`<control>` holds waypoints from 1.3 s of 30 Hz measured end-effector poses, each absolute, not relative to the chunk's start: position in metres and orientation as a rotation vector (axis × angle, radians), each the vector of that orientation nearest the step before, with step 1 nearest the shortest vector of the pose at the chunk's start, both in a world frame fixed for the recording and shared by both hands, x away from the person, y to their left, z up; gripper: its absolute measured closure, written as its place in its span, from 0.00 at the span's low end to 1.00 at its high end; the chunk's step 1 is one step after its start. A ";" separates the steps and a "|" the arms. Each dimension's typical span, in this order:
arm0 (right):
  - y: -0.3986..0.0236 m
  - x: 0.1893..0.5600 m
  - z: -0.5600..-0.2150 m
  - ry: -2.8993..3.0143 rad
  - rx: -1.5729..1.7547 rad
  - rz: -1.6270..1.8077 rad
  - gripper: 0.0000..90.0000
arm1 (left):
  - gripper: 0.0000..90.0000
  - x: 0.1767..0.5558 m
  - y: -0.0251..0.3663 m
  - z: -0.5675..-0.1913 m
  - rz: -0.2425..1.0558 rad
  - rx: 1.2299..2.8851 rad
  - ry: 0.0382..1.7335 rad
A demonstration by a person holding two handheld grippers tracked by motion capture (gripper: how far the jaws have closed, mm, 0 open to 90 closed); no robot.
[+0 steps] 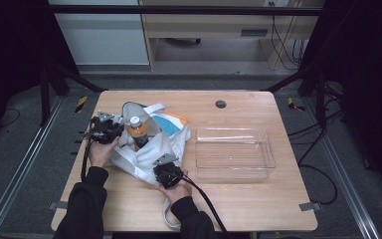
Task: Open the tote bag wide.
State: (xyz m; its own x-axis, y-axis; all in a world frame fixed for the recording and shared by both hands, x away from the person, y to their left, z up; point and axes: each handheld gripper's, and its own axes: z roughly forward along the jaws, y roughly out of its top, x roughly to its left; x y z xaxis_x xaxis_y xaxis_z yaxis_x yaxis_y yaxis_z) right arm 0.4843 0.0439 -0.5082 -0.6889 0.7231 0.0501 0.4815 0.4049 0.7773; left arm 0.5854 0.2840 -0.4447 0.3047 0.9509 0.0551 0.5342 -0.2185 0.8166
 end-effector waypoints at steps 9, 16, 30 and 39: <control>0.038 0.485 -0.498 2.321 1.078 1.213 0.91 | 0.62 0.561 0.292 -0.425 0.790 1.842 1.231; 0.026 0.484 -0.475 2.262 1.046 1.295 0.77 | 0.53 0.541 0.299 -0.416 0.773 1.813 1.174; 0.005 0.479 -0.449 2.235 1.006 1.349 0.44 | 0.49 0.504 0.304 -0.420 0.703 1.797 1.142; -0.012 0.475 -0.433 2.207 0.998 1.418 0.32 | 0.47 0.481 0.306 -0.418 0.708 1.770 1.101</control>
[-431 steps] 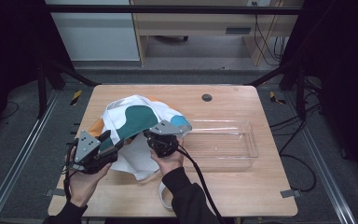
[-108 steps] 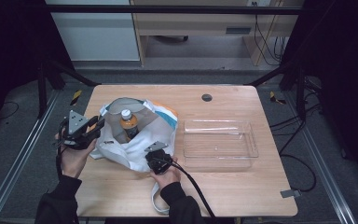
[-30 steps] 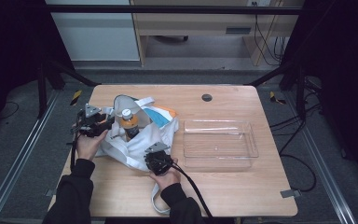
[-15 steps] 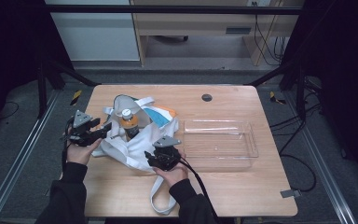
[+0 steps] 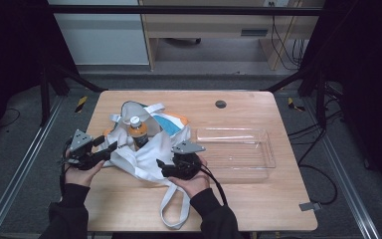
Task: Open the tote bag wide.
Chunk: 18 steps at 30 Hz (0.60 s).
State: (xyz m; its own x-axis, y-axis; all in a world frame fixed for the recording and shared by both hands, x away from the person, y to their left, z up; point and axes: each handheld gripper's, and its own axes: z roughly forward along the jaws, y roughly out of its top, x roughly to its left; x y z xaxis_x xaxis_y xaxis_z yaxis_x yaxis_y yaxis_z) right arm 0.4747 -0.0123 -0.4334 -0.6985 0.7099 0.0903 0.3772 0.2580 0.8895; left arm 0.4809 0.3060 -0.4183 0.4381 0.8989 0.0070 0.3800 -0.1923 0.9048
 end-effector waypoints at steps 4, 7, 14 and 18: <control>-0.022 0.473 -0.430 2.204 0.989 1.462 0.29 | 0.46 0.472 0.304 -0.419 0.704 1.788 1.079; -0.029 0.470 -0.427 2.195 0.980 1.473 0.26 | 0.45 0.465 0.303 -0.417 0.709 1.786 1.068; -0.053 0.461 -0.421 2.164 0.977 1.480 0.24 | 0.44 0.455 0.301 -0.417 0.720 1.793 1.057; -0.067 0.458 -0.422 2.152 0.978 1.464 0.24 | 0.44 0.452 0.298 -0.417 0.722 1.809 1.045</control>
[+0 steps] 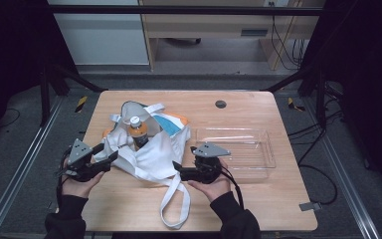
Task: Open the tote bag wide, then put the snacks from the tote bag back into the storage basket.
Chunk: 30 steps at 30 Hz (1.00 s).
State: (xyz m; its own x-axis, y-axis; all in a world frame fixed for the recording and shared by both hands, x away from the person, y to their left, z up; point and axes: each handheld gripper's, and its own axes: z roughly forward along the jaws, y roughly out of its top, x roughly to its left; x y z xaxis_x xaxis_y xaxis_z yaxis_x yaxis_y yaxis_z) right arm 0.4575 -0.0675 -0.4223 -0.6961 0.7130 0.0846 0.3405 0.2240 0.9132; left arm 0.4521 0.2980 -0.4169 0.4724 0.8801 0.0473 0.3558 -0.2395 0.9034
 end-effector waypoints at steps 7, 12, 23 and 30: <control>-0.098 0.451 -0.429 2.131 1.017 1.429 0.23 | 0.42 0.450 0.294 -0.415 0.715 1.810 1.036; -0.123 0.445 -0.428 2.097 1.040 1.428 0.22 | 0.41 0.451 0.291 -0.413 0.712 1.811 1.024; -0.165 0.435 -0.434 2.053 1.093 1.393 0.21 | 0.39 0.454 0.275 -0.399 0.728 1.804 0.980; -0.180 0.427 -0.435 2.044 1.112 1.368 0.21 | 0.39 0.461 0.264 -0.390 0.740 1.801 0.960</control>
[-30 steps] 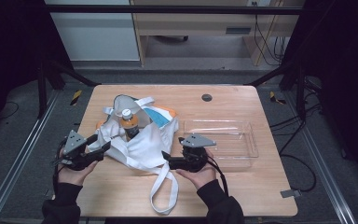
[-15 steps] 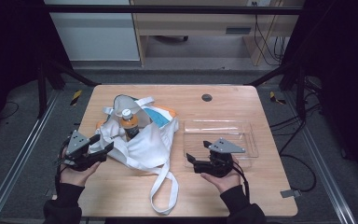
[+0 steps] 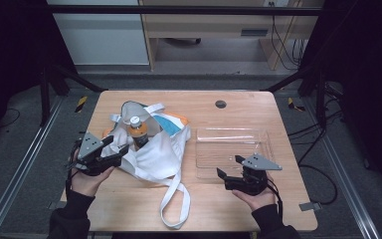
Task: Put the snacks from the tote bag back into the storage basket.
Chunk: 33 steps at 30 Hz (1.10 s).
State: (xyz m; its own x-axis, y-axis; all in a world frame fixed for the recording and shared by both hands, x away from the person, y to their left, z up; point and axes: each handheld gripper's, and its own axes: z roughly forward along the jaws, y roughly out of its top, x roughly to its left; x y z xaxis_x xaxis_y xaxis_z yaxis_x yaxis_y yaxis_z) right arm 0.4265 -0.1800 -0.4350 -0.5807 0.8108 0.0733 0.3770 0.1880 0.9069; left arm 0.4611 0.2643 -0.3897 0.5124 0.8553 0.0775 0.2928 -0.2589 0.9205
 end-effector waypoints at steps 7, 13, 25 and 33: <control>-0.191 0.418 -0.435 2.024 1.125 1.361 0.22 | 0.39 0.471 0.257 -0.384 0.745 1.784 0.967; -0.196 0.414 -0.438 2.027 1.126 1.343 0.22 | 0.39 0.479 0.251 -0.381 0.747 1.776 0.970; -0.207 0.403 -0.444 2.030 1.128 1.341 0.19 | 0.39 0.492 0.248 -0.381 0.750 1.763 0.997; -0.211 0.399 -0.445 2.037 1.128 1.342 0.18 | 0.39 0.499 0.248 -0.379 0.763 1.760 1.001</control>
